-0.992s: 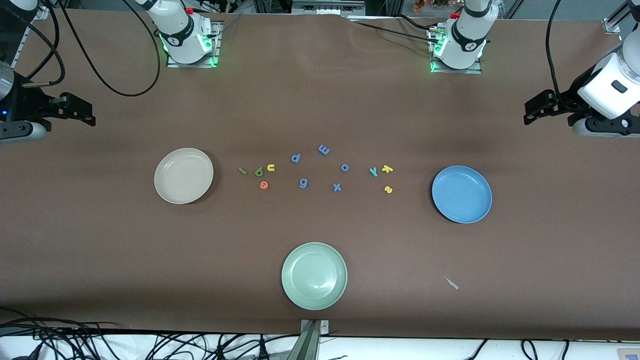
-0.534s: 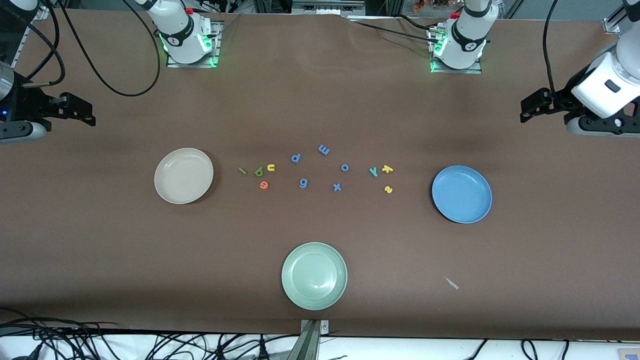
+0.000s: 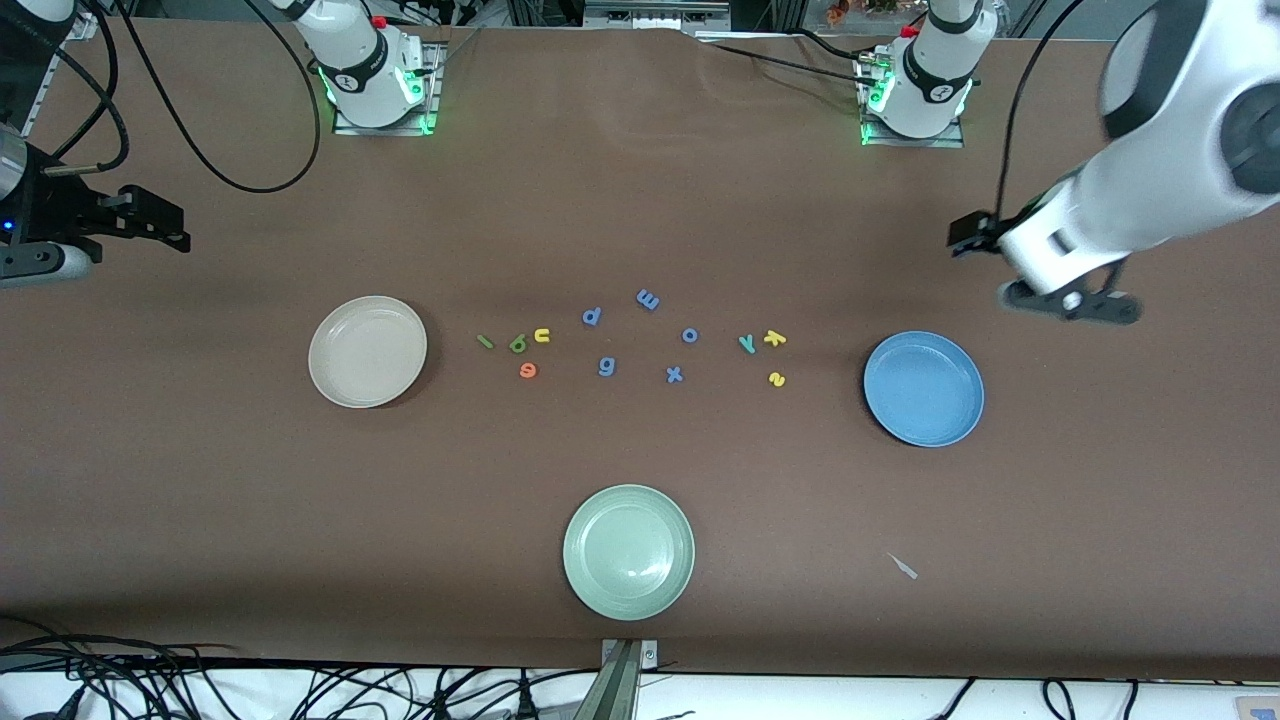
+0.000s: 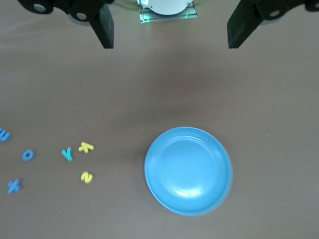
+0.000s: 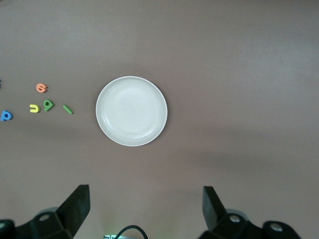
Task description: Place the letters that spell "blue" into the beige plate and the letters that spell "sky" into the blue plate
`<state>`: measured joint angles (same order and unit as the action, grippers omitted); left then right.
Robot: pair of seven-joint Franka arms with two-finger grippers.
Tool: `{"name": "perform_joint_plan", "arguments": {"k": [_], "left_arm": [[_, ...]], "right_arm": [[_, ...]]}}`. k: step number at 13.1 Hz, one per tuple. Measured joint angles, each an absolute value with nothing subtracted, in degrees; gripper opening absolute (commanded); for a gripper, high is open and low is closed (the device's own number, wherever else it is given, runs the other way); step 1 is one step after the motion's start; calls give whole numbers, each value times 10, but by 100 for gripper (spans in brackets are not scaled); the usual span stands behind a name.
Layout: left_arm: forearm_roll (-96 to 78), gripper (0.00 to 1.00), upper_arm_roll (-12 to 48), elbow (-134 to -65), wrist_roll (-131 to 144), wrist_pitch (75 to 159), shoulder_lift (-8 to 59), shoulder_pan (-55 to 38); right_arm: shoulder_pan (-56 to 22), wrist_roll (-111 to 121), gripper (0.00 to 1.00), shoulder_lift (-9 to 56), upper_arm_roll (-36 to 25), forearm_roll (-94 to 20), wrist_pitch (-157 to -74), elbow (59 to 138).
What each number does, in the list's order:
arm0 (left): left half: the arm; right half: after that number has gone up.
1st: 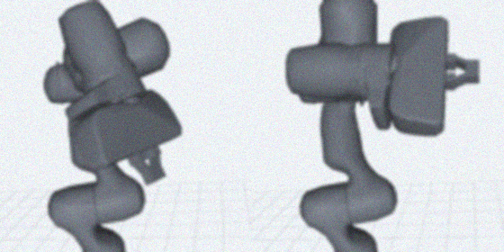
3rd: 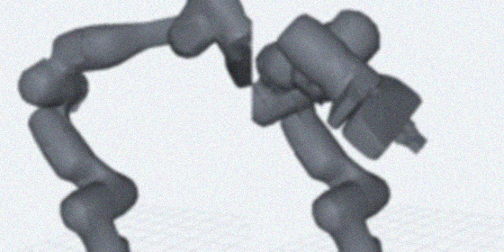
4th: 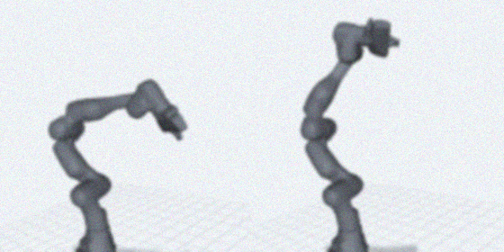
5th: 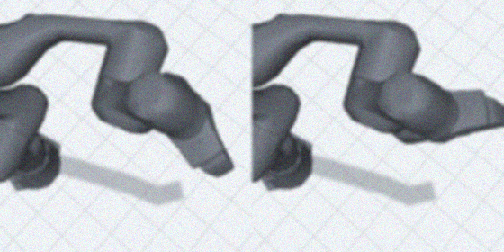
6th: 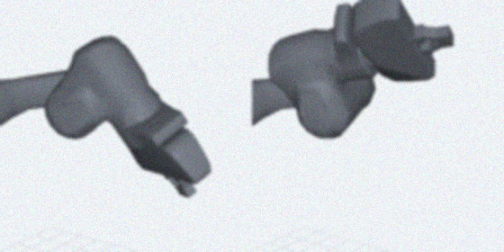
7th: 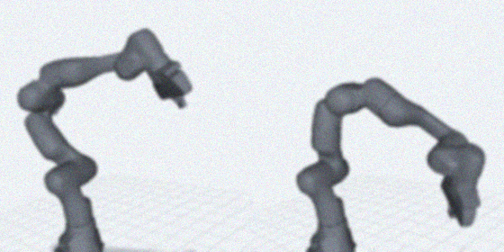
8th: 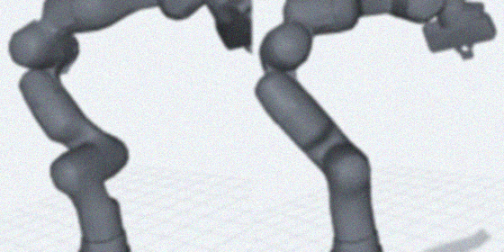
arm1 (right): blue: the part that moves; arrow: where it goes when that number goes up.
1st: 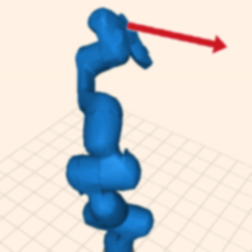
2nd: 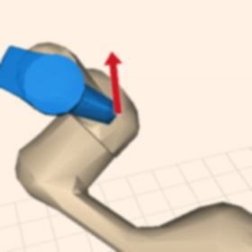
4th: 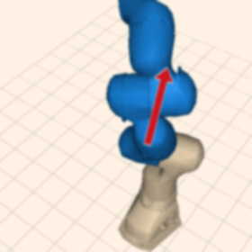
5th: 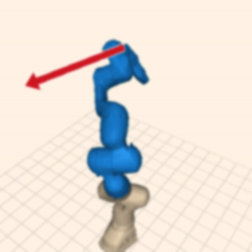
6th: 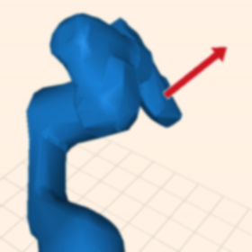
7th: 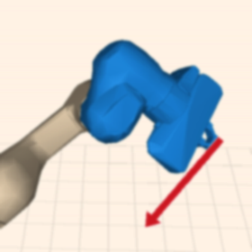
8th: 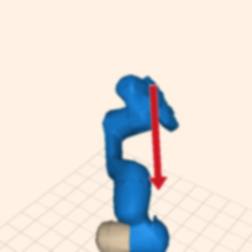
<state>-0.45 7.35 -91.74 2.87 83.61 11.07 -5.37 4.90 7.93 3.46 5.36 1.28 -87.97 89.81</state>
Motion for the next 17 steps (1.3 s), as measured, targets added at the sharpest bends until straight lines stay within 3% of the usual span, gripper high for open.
{"name": "perform_joint_plan", "arguments": {"k": [7, 17], "left_arm": [[-5, 100, 75, -910, 110, 1017, 284, -119], [-20, 100, 77, -916, 470, 1188, 385, -181]], "right_arm": [[49, 79, 100, 35, 52, 22, -881, 898], [48, 79, 100, 55, 52, 23, -881, 898]]}}
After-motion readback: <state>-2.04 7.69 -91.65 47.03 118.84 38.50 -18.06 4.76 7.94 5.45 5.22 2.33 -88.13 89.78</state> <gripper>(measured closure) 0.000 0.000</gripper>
